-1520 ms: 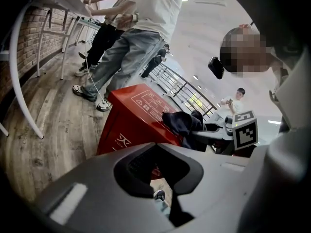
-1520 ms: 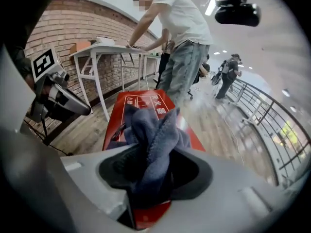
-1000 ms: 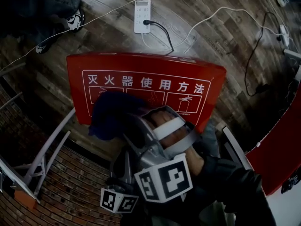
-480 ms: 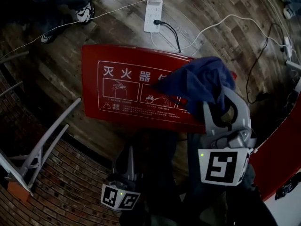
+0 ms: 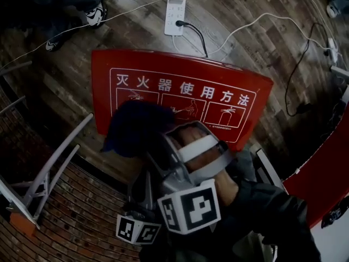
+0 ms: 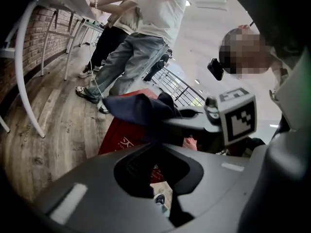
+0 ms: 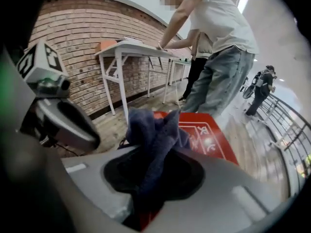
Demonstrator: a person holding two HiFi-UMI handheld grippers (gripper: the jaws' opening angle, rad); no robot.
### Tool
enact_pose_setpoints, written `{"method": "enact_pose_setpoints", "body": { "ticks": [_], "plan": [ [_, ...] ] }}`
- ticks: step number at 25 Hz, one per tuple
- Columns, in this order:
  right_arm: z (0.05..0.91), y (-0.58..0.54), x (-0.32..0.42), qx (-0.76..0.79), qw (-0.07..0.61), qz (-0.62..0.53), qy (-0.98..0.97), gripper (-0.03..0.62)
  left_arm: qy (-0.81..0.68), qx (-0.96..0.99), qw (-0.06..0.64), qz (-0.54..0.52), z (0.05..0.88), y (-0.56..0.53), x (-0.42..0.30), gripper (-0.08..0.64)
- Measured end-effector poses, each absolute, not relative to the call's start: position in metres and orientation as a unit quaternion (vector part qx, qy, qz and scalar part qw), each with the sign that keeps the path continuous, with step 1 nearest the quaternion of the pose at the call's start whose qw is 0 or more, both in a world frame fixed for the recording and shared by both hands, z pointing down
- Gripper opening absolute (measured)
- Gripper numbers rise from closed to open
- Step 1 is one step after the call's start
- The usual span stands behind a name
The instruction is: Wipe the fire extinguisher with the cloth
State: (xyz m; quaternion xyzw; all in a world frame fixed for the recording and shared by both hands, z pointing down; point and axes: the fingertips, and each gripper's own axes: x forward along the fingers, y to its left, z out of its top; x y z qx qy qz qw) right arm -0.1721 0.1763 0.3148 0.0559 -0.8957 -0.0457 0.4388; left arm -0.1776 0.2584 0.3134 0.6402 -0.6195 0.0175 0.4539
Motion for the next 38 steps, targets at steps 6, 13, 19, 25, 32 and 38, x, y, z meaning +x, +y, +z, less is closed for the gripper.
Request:
{"method": "enact_pose_setpoints", "body": {
  "ticks": [6,13,19,25,32,38],
  "plan": [
    [0.311,0.169,-0.056,0.148,0.453,-0.01,-0.879,0.089,-0.623,0.636,0.455,0.009,0.314,0.26,-0.185,0.005],
    [0.312,0.13,0.012,0.273,0.496,0.059,-0.822,0.089,-0.613,0.645,0.457,0.014,0.317,0.256,-0.181,0.005],
    [0.313,0.153,-0.036,0.241,0.476,0.04,-0.845,0.087,-0.596,0.658,0.46,0.022,0.317,0.247,-0.164,0.005],
    [0.314,0.164,-0.044,0.203,0.463,0.077,-0.86,0.087,-0.579,0.675,0.456,0.036,0.299,0.231,-0.148,0.005],
    [0.312,0.163,-0.042,0.182,0.449,0.099,-0.869,0.089,-0.572,0.692,0.437,0.042,0.252,0.204,-0.139,0.005],
    [0.31,0.138,0.014,0.278,0.46,0.064,-0.841,0.089,-0.572,0.703,0.42,0.043,0.221,0.192,-0.142,0.005]
  ]
}}
